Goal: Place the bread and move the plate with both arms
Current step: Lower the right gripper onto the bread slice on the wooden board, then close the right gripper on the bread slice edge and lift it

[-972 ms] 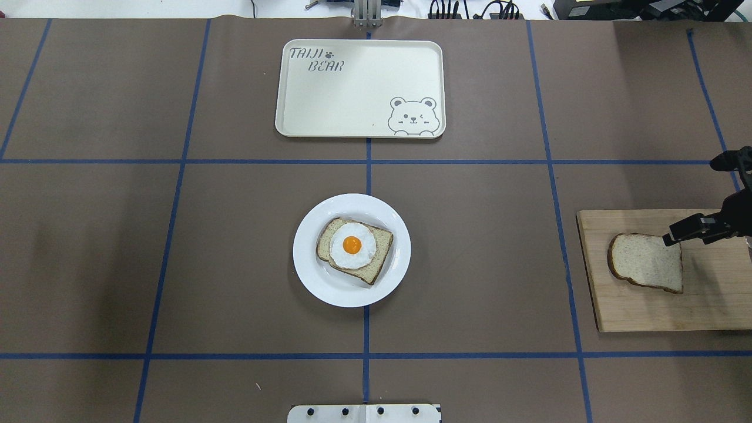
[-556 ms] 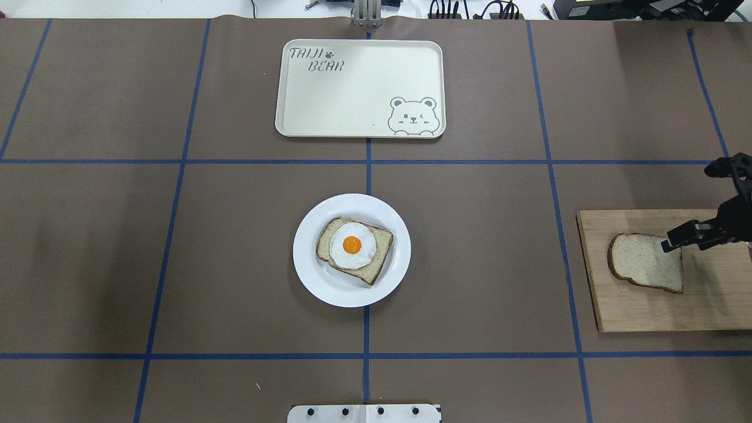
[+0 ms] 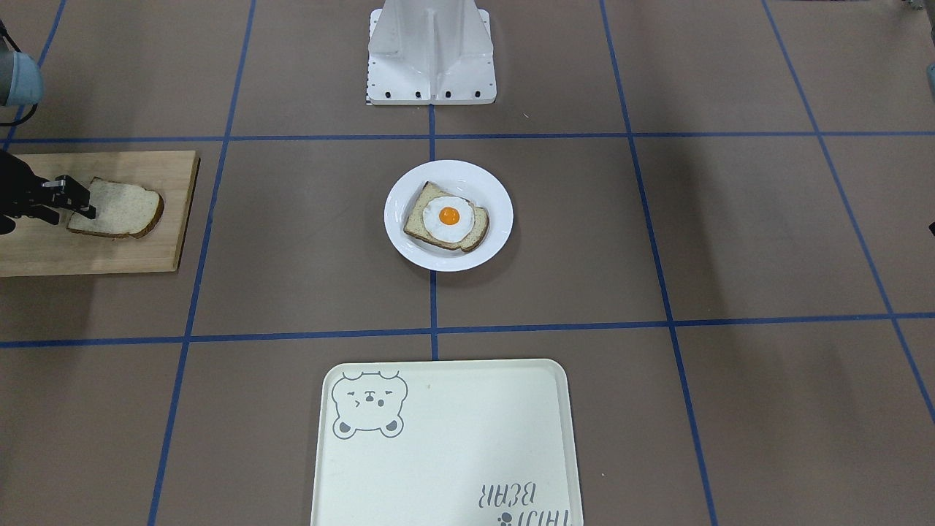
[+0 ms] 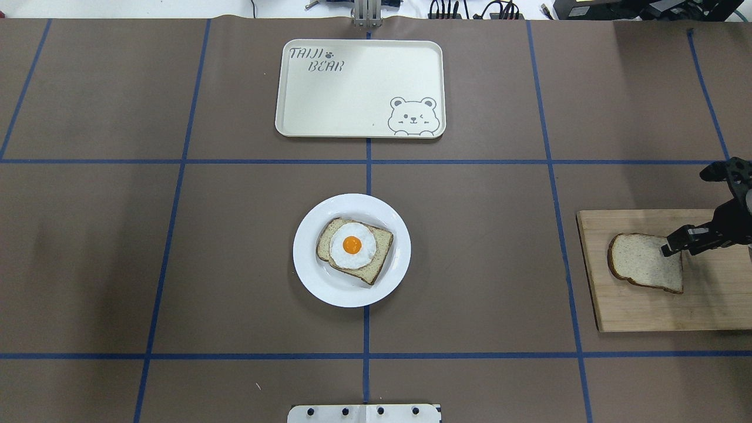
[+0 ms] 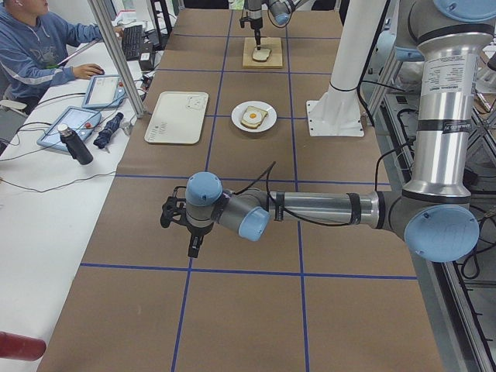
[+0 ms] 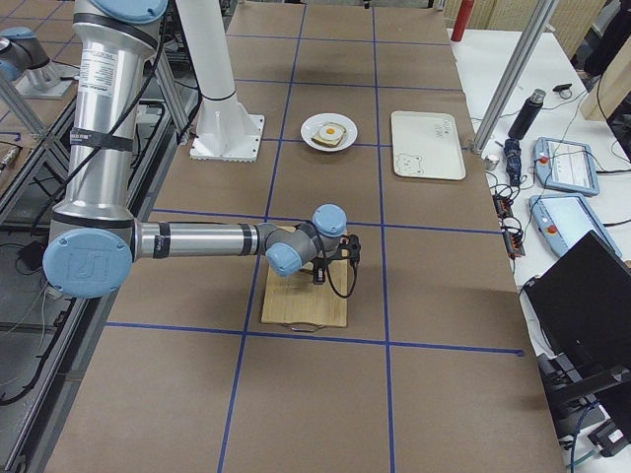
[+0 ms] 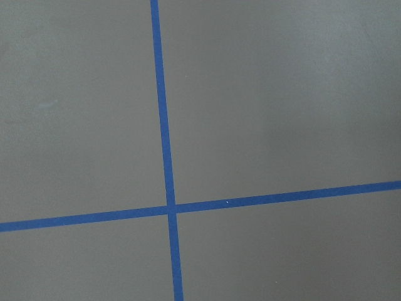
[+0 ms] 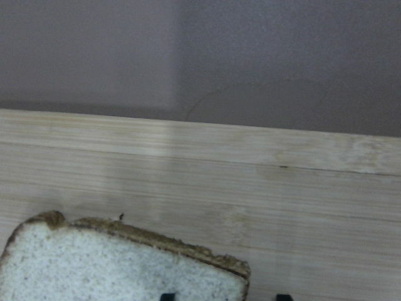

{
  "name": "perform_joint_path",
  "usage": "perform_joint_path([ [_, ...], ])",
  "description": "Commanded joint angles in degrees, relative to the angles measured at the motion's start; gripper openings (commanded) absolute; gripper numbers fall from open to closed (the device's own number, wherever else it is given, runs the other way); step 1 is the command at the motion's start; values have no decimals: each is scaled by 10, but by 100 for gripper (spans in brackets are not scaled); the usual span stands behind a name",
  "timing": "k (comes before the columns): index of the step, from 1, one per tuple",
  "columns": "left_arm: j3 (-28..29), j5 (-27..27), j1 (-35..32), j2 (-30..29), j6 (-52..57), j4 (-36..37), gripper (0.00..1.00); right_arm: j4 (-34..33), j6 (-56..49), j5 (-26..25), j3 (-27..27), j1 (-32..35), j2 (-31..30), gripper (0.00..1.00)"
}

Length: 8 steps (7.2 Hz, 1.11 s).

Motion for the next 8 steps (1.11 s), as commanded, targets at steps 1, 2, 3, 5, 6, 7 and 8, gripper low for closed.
perform_joint_path([
  [1, -4, -4, -1, 3, 0, 0, 99, 0, 0, 1, -4, 0, 1, 33],
  [2, -4, -4, -1, 3, 0, 0, 99, 0, 0, 3, -2, 0, 1, 19],
  [3, -4, -4, -1, 3, -1, 0, 99, 0, 1, 3, 2, 0, 1, 2],
  [5, -4, -4, -1, 3, -1, 0, 99, 0, 16, 16, 21, 1, 0, 0],
  [6, -4, -4, -1, 3, -1, 0, 99, 0, 15, 15, 18, 1, 1, 0],
  [7, -5, -4, -1, 4, -1, 0, 99, 0, 16, 19, 32, 2, 1, 0],
  [8, -4, -4, -1, 3, -1, 0, 99, 0, 16, 50, 48, 19, 2, 0],
])
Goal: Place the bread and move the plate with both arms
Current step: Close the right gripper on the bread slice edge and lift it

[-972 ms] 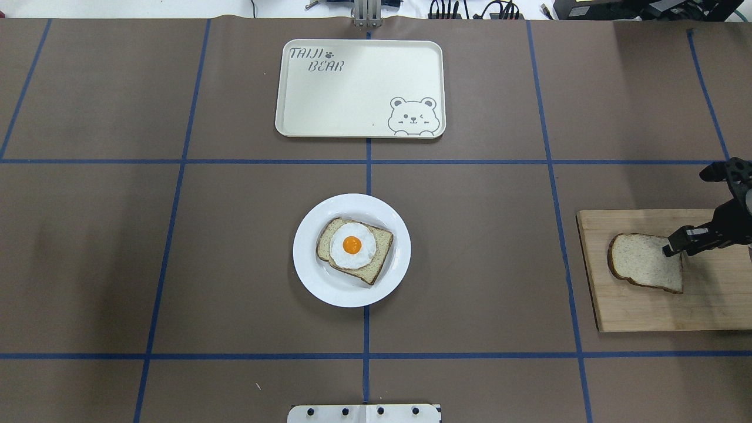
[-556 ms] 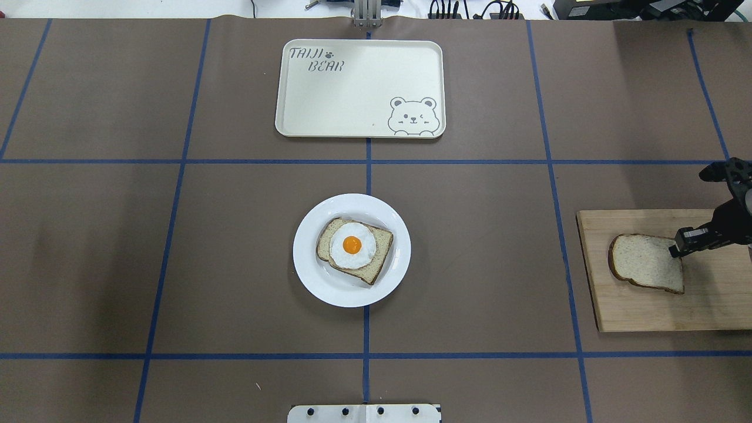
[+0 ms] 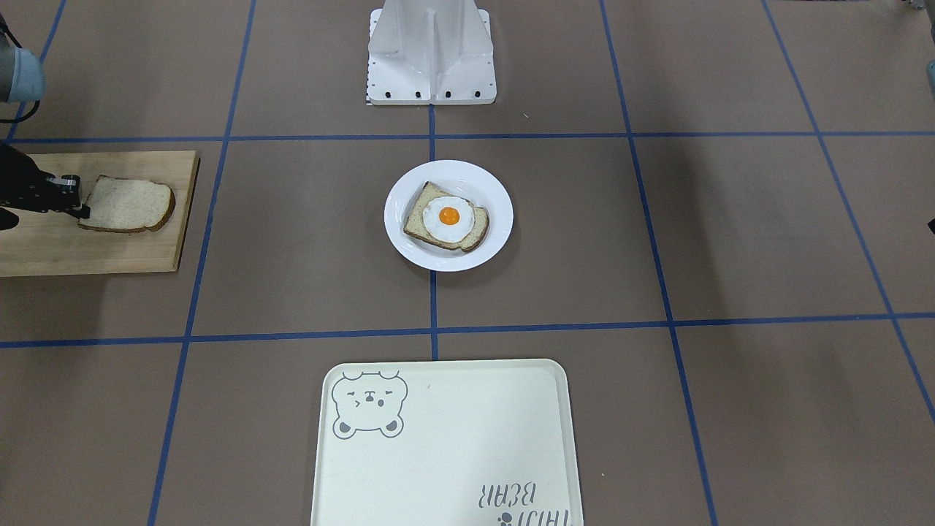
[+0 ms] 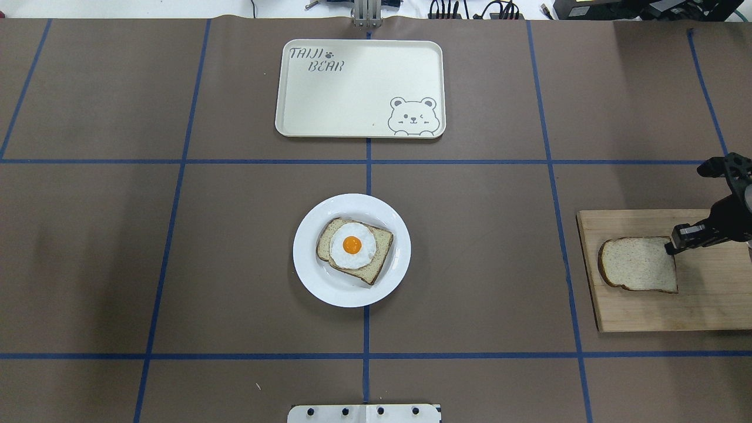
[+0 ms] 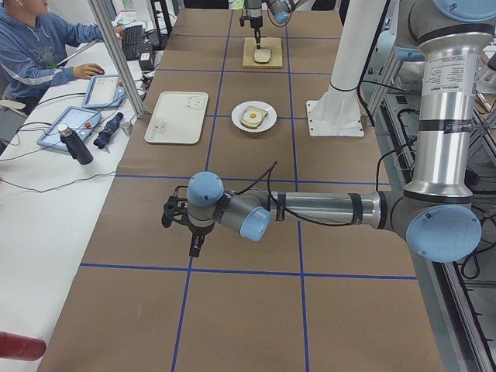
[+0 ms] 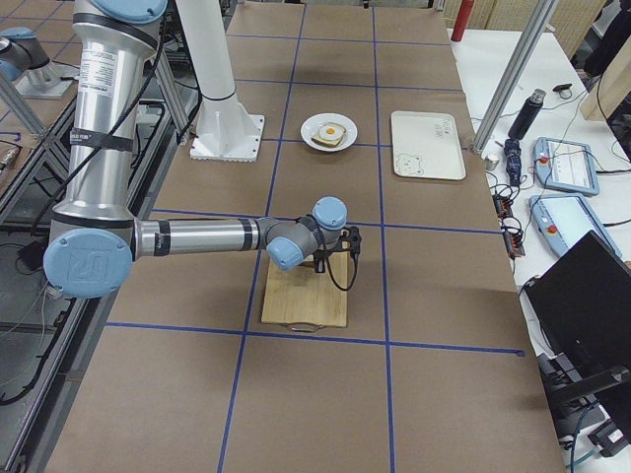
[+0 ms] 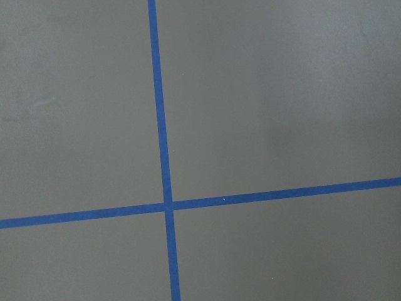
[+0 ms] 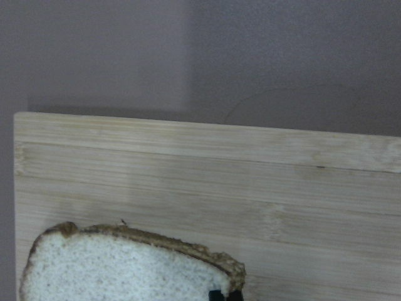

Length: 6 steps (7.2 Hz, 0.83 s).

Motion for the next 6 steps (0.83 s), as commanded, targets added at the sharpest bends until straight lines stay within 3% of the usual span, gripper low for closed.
perform_joint_path([
  [1, 0, 0, 0, 0, 0, 0, 99, 0, 2, 70, 21, 43, 3, 0],
  [2, 0, 0, 0, 0, 0, 0, 99, 0, 5, 108, 20, 63, 13, 0],
  [6, 0, 0, 0, 0, 0, 0, 99, 3, 194, 152, 11, 59, 161, 0],
])
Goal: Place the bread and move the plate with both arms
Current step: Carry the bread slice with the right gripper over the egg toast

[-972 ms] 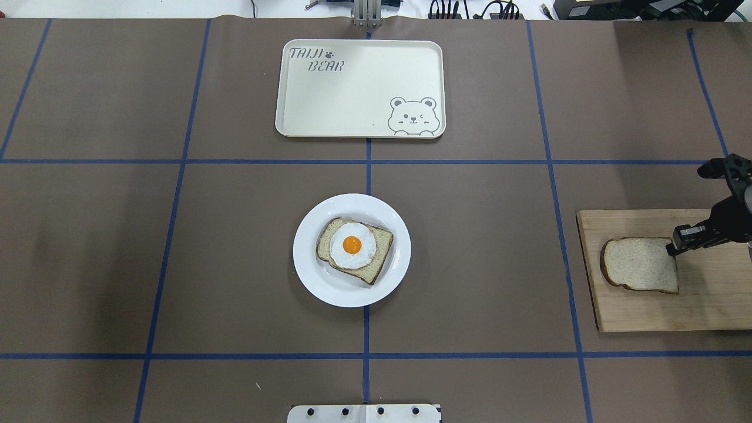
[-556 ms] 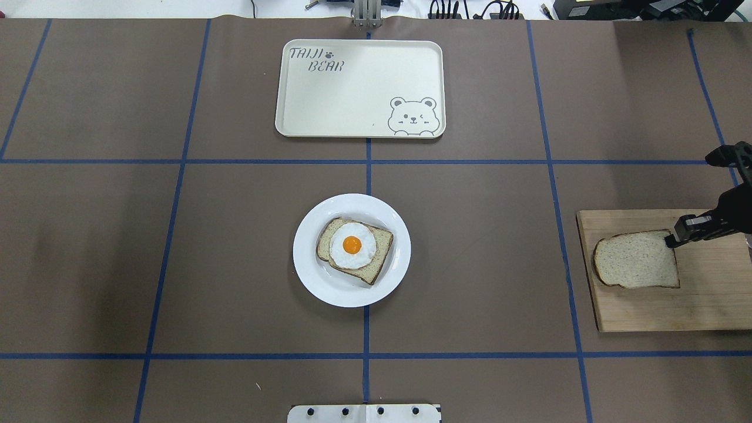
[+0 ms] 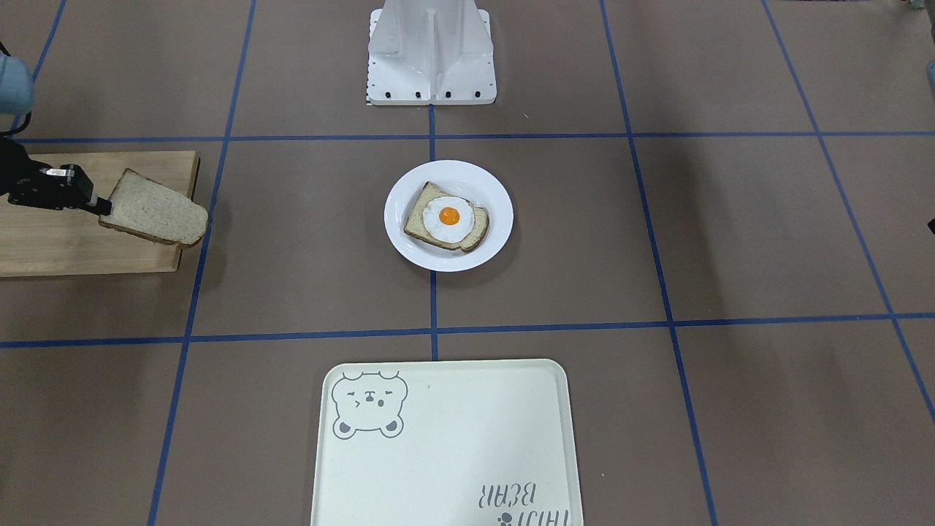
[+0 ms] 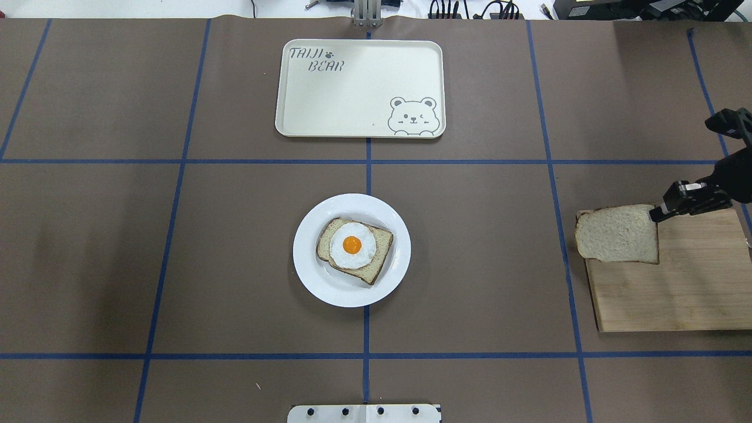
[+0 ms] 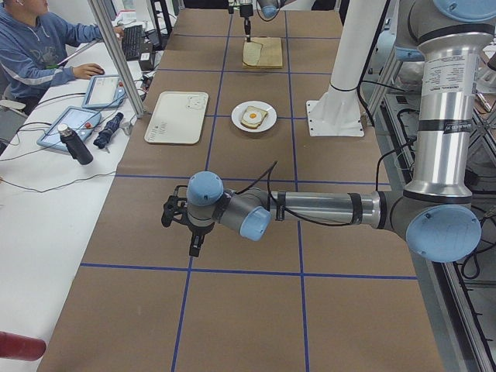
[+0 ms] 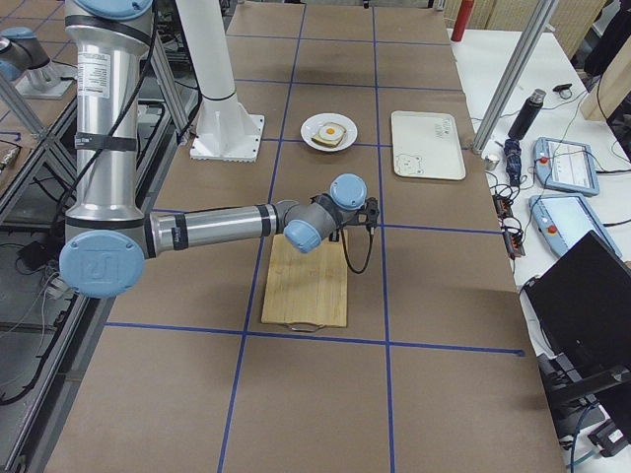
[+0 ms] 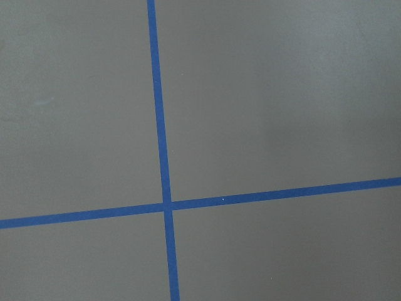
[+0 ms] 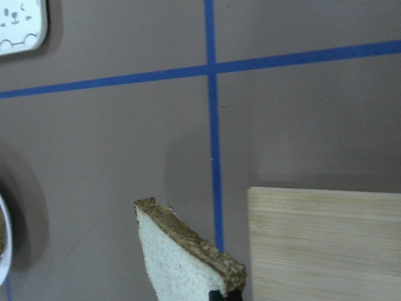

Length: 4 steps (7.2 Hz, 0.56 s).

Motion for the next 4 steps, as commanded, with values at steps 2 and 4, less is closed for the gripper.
perform_joint_path([
  [2, -1, 0, 0, 0, 0, 1, 99, 0, 123, 19, -19, -44, 129, 0],
  [4, -1, 0, 0, 0, 0, 1, 99, 0, 188, 12, -51, -108, 216, 0],
])
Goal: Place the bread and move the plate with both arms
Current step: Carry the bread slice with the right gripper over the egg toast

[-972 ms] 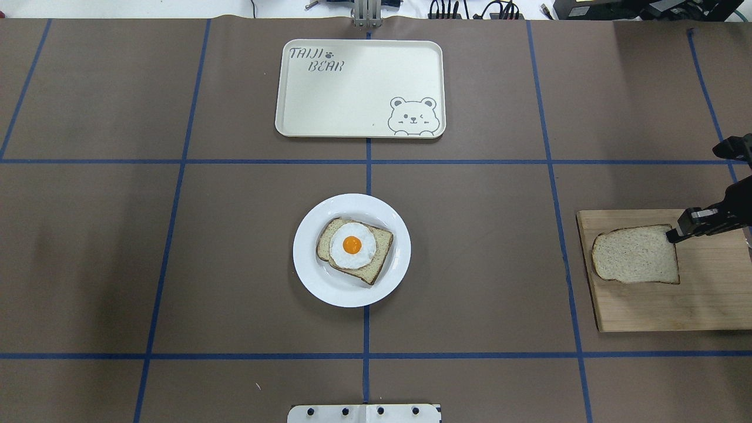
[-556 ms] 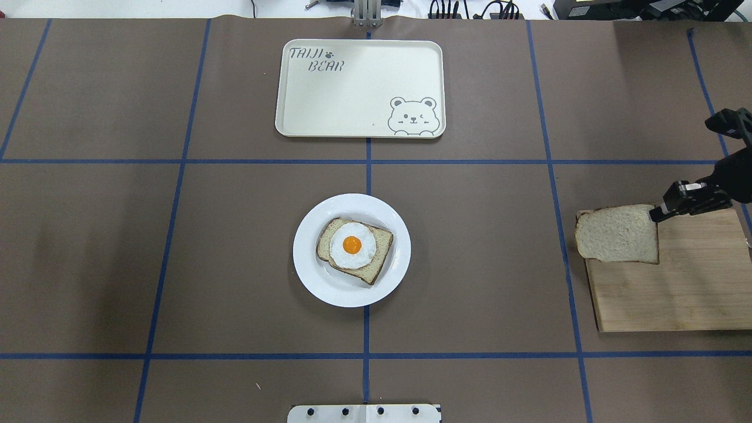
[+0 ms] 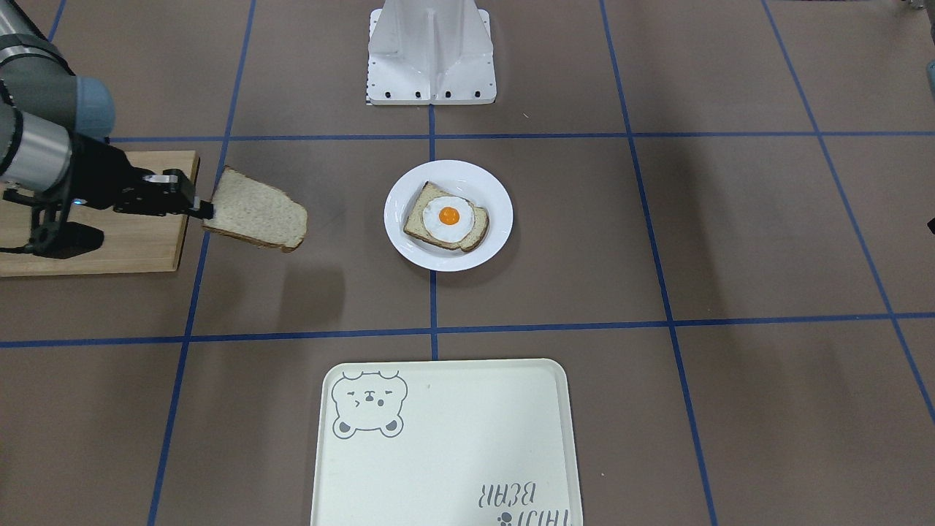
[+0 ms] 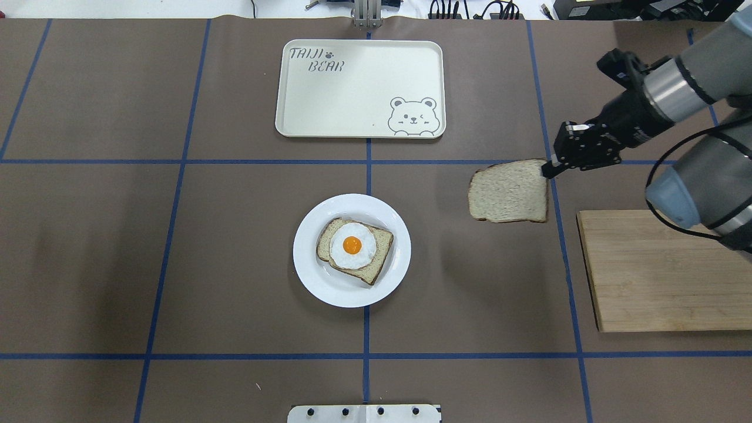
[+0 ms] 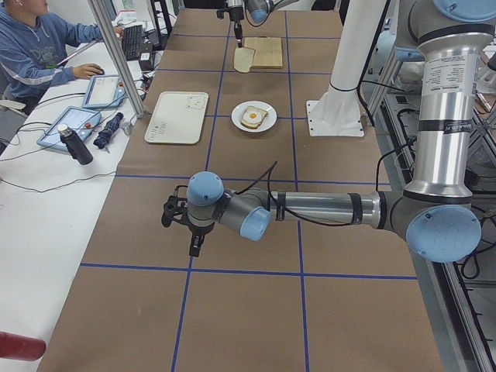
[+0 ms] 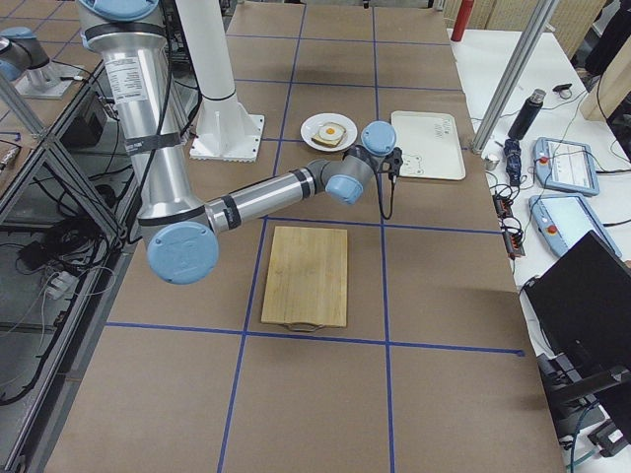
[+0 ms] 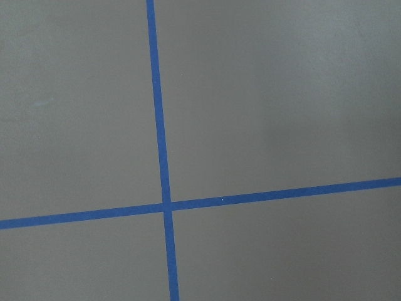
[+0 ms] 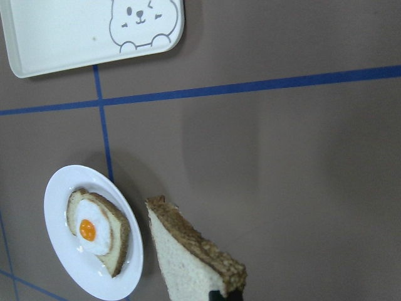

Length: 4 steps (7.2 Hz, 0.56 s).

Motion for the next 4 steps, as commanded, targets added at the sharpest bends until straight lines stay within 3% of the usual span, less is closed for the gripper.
perform_joint_path([
  [1, -1, 0, 0, 1, 0, 0, 99, 0, 69, -17, -37, -71, 95, 0],
  [4, -18, 0, -1, 15, -1, 0, 99, 1, 160, -136, -73, -170, 184, 0],
])
